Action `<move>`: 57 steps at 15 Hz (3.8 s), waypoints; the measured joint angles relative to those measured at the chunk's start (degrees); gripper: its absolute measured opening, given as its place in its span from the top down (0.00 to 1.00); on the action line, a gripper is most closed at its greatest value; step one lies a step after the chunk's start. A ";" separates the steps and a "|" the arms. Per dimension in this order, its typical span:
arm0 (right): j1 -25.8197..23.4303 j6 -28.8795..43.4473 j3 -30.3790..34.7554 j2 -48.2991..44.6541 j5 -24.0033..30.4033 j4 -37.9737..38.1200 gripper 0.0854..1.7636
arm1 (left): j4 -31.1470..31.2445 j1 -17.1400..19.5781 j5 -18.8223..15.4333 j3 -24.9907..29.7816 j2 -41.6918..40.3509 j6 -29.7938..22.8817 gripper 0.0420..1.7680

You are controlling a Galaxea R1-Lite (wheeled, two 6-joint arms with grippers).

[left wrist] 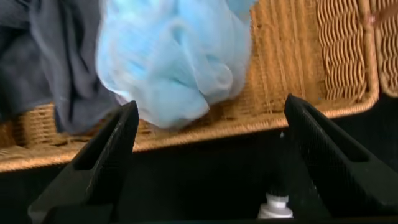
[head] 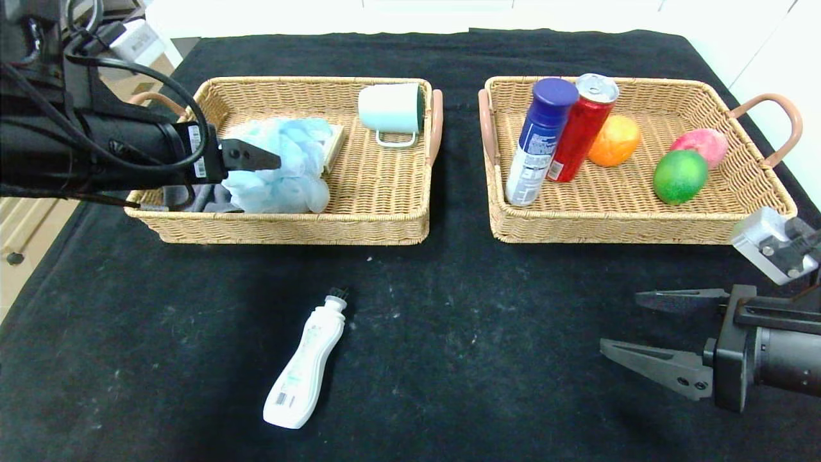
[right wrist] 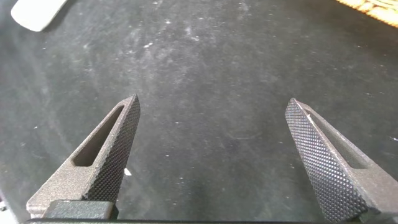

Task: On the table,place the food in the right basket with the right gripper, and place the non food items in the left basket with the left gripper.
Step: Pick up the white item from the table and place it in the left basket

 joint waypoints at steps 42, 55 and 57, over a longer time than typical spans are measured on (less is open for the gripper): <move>0.85 0.02 0.02 -0.72 -0.01 0.00 0.03 | 8.47 -24.67 21.76 19.75 3.25 2.60 0.27; 1.46 -0.04 0.33 -0.50 0.00 0.02 0.03 | 8.35 -24.86 21.71 19.91 3.83 2.54 0.64; 1.57 -0.06 0.37 -0.44 0.00 0.02 0.03 | 8.33 -25.10 21.74 19.93 3.97 2.49 0.64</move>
